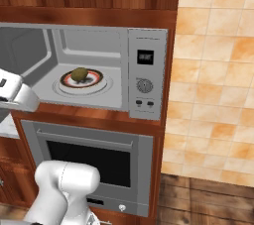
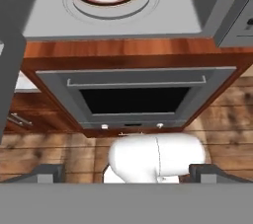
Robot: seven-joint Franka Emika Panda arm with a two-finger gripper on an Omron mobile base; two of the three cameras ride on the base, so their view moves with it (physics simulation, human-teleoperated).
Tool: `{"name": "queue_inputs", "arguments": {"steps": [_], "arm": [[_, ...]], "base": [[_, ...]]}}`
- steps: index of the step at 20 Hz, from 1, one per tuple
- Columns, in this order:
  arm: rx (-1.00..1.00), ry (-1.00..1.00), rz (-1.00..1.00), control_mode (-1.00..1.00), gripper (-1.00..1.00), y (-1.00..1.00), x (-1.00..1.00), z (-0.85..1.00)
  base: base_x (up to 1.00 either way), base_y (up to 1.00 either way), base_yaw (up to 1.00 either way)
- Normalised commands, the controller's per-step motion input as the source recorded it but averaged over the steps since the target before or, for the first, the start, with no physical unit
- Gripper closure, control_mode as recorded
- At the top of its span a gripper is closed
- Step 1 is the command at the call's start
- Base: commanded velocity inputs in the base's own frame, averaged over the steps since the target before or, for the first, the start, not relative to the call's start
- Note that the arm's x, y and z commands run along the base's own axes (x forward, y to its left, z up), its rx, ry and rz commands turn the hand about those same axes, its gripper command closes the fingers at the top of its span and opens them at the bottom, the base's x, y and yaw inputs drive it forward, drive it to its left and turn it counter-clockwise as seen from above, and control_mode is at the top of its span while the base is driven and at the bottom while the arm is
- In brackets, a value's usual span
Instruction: Retrieve the reheated potato from the microwave, then place the potato, cheese, and condiment on the cutting board.
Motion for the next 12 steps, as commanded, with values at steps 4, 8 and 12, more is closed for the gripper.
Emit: {"name": "queue_inputs", "arguments": {"steps": [4,8,12], "arm": [[0.00,0.00,0.08,-1.00,-1.00,-0.18,0.62,-0.01],[0.00,-0.16,0.09,-1.00,-1.00,0.05,0.60,-0.13],[0.00,-0.14,0.00,-1.00,-1.00,0.07,0.64,-0.06]], "base": [[0.00,0.00,0.00],[0.00,0.00,0.00],[0.00,0.00,0.00]]}}
